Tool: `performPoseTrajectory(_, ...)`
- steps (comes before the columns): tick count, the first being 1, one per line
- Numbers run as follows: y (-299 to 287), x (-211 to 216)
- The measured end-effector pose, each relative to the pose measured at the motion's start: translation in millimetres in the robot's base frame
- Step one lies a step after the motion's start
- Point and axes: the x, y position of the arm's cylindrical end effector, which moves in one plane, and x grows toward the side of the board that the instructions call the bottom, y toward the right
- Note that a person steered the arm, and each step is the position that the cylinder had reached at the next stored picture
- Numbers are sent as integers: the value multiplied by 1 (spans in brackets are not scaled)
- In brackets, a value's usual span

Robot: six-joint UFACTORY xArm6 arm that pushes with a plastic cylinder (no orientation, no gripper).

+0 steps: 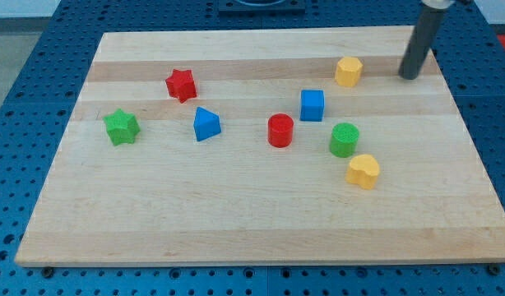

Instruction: Move the pointer to the right of the blue cube

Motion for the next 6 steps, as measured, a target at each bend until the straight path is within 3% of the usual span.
performPoseTrajectory(3, -12, 63)
performPoseTrajectory(6, -28, 66)
